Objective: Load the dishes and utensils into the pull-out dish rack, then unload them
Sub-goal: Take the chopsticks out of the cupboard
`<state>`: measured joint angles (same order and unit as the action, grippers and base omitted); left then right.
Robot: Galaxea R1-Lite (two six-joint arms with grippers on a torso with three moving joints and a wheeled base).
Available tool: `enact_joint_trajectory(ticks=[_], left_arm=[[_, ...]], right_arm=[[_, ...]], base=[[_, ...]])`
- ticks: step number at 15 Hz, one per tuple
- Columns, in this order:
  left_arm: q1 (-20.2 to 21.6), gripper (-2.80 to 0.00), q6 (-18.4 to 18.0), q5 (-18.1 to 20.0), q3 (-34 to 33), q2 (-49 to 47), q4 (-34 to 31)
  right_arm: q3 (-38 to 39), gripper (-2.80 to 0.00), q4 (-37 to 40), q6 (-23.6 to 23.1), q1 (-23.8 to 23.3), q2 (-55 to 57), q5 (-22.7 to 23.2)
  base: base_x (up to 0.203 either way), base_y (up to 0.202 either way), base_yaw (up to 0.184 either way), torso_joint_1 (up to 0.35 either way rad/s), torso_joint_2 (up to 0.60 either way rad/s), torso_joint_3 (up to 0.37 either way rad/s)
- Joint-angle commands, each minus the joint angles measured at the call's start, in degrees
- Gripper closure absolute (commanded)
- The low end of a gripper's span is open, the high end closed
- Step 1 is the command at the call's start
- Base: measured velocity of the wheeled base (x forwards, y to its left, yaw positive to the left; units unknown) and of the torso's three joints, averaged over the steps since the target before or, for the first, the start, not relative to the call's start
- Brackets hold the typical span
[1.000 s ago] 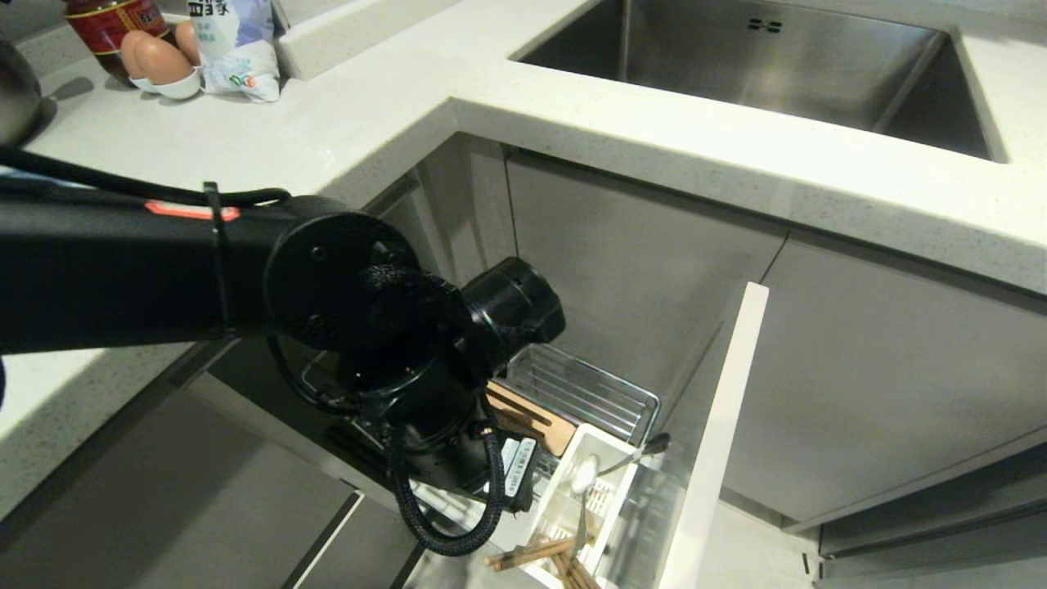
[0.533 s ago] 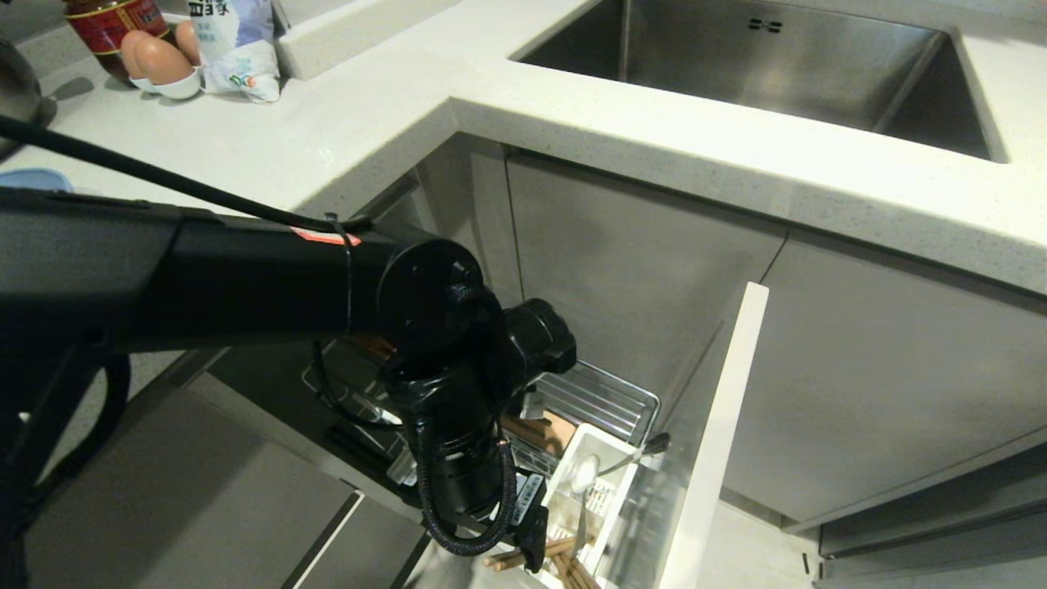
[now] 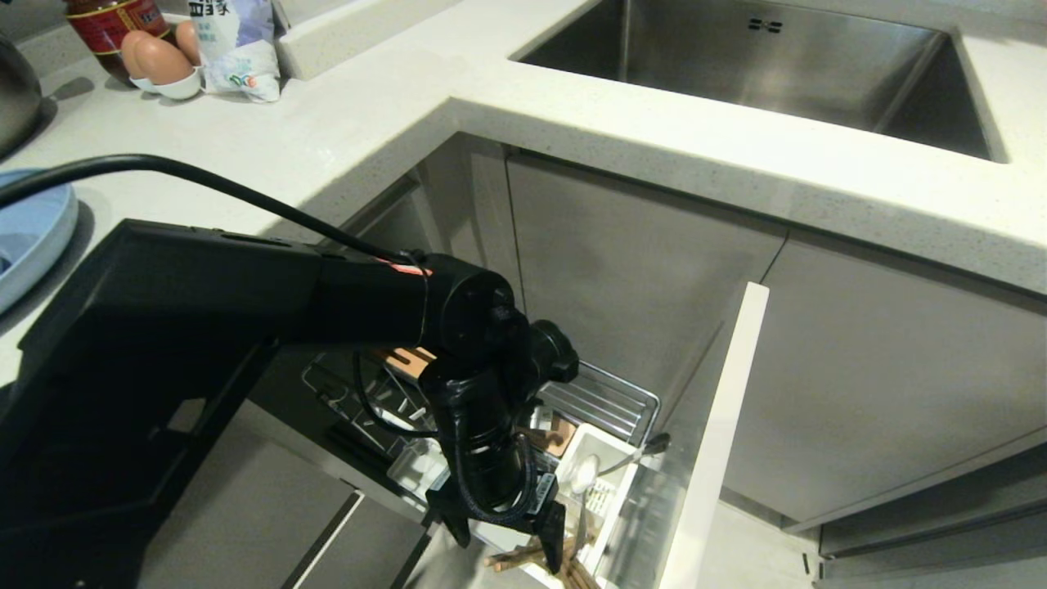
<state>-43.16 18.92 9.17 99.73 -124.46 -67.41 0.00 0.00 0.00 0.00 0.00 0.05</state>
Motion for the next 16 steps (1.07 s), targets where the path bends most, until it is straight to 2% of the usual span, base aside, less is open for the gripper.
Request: enact_joint_trajectory(ticks=[1, 4, 10, 13, 14, 16], left_arm=[[0.43, -2.80, 0.09, 0.06, 0.69, -2.39, -1.14], [0.44, -2.80, -1.87, 0.58, 2.49, -3.33, -5.01], [0.44, -2.80, -1.87, 3.30, 3.45, -4.12, -5.28], [0.44, -2.80, -1.87, 3.31, 3.46, -4.12, -5.28], [0.44, 0.00, -1.87, 3.40, 3.46, -4.13, -5.28], [0.44, 0.00, -1.76, 3.62, 4.07, -4.13, -5.28]], right_arm=[[0.00, 0.00, 0.00, 0.00, 0.00, 0.00, 0.04], [0.00, 0.00, 0.00, 0.00, 0.00, 0.00, 0.04], [0.00, 0.00, 0.00, 0.00, 0.00, 0.00, 0.04], [0.00, 0.00, 0.00, 0.00, 0.00, 0.00, -0.02], [0.00, 0.00, 0.00, 0.00, 0.00, 0.00, 0.04], [0.00, 0.00, 0.00, 0.00, 0.00, 0.00, 0.04]], base=[[0.000, 0.000, 0.000, 0.000, 0.00, 0.000], [0.000, 0.000, 0.000, 0.000, 0.00, 0.000], [0.000, 0.000, 0.000, 0.000, 0.00, 0.000], [0.000, 0.000, 0.000, 0.000, 0.00, 0.000], [0.000, 0.000, 0.000, 0.000, 0.00, 0.000], [0.000, 0.000, 0.000, 0.000, 0.00, 0.000]])
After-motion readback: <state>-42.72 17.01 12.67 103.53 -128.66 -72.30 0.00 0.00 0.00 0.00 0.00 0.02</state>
